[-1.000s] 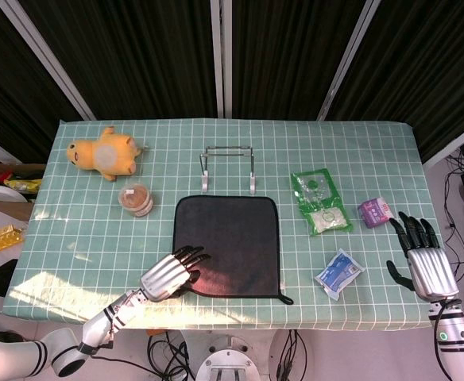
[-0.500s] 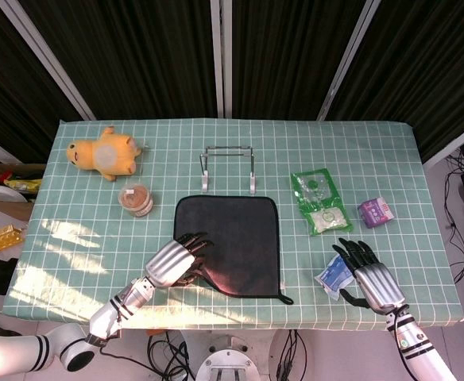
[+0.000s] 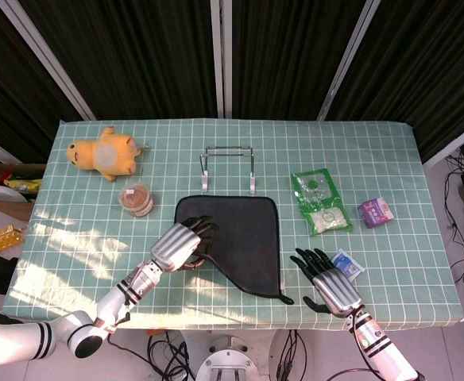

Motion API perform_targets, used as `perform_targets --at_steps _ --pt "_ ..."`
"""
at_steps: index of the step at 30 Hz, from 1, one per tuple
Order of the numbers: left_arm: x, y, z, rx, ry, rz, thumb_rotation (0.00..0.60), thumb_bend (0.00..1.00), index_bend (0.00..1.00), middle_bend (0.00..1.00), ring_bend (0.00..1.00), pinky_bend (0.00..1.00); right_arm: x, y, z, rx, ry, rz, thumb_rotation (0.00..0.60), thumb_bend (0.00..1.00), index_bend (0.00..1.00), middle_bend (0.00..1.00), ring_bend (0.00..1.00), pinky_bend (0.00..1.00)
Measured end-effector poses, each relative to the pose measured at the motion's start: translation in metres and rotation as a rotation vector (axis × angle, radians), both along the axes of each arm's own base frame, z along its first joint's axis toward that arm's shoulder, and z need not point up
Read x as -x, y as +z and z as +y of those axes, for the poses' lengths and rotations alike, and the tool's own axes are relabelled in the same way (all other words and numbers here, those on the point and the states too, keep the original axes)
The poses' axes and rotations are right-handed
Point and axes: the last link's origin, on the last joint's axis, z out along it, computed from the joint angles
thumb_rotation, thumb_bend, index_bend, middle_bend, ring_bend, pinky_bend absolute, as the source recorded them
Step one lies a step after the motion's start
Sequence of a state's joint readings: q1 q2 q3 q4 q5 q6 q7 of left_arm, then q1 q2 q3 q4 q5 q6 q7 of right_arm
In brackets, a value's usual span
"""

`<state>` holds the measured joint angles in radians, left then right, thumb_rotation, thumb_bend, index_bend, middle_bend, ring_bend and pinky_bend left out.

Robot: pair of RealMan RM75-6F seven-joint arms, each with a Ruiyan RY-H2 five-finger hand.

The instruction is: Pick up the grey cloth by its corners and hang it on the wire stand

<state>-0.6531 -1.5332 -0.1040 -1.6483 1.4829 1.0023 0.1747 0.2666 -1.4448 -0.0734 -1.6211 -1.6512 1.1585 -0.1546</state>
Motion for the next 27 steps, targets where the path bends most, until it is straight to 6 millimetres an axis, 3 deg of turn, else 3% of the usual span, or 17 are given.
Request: perform_targets --at_steps 17,27 --pt "-0.027 0.008 0.032 -0.051 0.015 0.027 0.600 0.43 0.82 0.22 0.11 0.24 -0.018 -0.043 0.008 0.059 -0.049 -0.119 0.600 0.19 0.00 0.00 0.00 0.00" --pt "-0.030 0.009 0.041 -0.057 0.033 0.036 0.600 0.43 0.82 0.22 0.11 0.24 -0.030 -0.058 0.012 0.021 -0.064 -0.162 0.600 0.12 0.00 0.00 0.00 0.00"
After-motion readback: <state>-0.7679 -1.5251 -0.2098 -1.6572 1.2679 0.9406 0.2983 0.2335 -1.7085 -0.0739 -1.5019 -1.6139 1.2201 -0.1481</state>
